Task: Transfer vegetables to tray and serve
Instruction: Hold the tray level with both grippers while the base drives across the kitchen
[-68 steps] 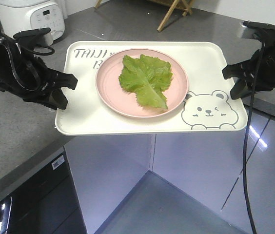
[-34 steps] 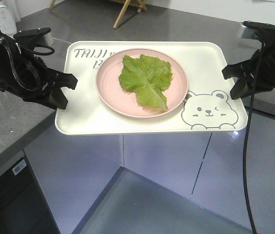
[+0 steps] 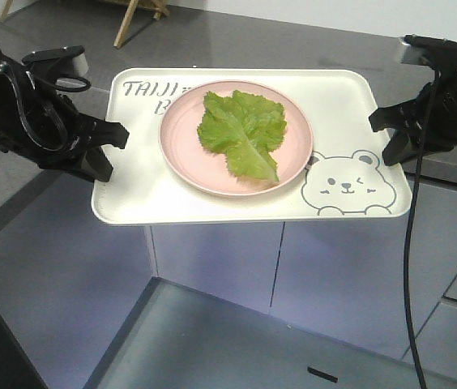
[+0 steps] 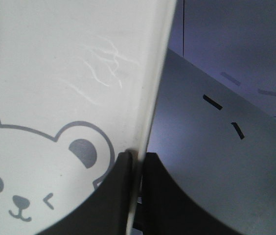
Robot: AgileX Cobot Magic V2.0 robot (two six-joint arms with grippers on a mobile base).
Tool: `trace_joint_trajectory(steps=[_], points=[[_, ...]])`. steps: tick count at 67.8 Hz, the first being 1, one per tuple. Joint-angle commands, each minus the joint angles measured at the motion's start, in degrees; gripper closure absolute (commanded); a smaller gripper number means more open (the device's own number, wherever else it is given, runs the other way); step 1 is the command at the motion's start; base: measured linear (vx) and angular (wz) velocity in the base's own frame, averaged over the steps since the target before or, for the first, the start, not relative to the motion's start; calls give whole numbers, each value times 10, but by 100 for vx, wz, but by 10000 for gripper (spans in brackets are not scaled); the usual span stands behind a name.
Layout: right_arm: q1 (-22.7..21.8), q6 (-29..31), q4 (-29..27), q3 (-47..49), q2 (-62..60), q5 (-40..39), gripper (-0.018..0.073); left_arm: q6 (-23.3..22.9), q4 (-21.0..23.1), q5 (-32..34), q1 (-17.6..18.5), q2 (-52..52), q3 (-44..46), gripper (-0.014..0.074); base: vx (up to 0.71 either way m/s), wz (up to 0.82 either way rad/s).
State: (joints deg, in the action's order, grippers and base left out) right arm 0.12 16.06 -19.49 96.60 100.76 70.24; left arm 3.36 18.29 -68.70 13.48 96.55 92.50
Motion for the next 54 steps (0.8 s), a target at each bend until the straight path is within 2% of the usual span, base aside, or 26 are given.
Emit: trace_joint_trajectory(steps=[1,54], points=[[15,18,-112,19,-33,-1,565,24,121,28,22,-29,22,602,-5,-30],[15,18,-112,19,-33,-1,565,24,121,28,22,-29,22,602,-6,-28]])
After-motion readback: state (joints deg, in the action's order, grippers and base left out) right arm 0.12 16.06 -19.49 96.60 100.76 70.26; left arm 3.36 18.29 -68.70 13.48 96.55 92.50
